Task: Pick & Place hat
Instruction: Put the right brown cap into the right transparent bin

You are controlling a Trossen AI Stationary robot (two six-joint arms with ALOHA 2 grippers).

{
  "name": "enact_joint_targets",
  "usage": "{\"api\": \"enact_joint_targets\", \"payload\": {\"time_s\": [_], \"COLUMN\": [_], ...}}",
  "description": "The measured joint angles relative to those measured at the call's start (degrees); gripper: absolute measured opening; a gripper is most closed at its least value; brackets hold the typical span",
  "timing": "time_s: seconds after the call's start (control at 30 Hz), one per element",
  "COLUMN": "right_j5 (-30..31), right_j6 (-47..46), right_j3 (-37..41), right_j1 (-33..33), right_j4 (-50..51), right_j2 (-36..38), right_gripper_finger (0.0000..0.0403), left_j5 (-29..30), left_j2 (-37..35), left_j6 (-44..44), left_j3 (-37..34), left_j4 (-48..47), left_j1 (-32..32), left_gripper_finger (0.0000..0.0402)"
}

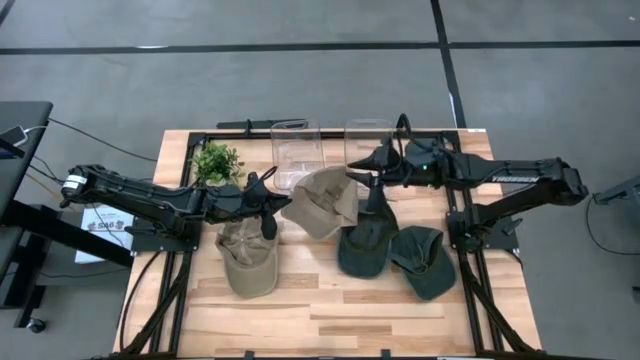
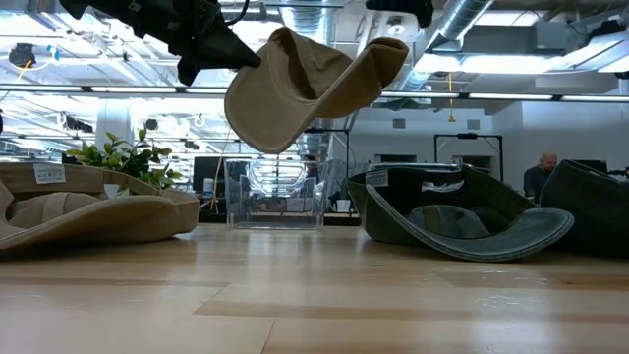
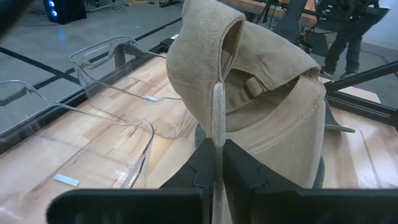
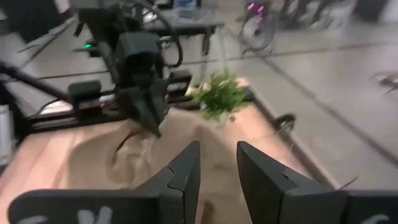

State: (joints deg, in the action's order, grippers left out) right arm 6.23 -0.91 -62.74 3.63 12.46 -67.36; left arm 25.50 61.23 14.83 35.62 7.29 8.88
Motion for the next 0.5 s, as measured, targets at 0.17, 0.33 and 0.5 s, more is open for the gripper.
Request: {"api": "enact_joint_targets", "payload": {"time_s": [0.17, 0.33, 0.5], "right_j5": [-1.8, -1.8, -2.0], "right_j6": [-0.2, -1.4, -1.7], "right_j3": [0.0, 0.0, 0.0], "right_j1": [3.0, 4.5, 4.7], "right_j4": [5.6, 8.4, 8.8], "right_j2": [-0.1, -2.4, -4.4], "right_gripper_finger": [0.0097, 0.0102, 0.0134], "left_j5": [-0.5, -1.1, -1.7], "left_j2": [0.0, 0.0, 0.0], "left_j6": [0.0, -1.0, -1.1], "left_j3": [0.0, 0.0, 0.0], "left_j4": [0.0, 0.0, 0.0], "left_j1": [0.0, 0.0, 0.2], "left_gripper_finger": [0.0017, 0.0017, 0.0017]}}
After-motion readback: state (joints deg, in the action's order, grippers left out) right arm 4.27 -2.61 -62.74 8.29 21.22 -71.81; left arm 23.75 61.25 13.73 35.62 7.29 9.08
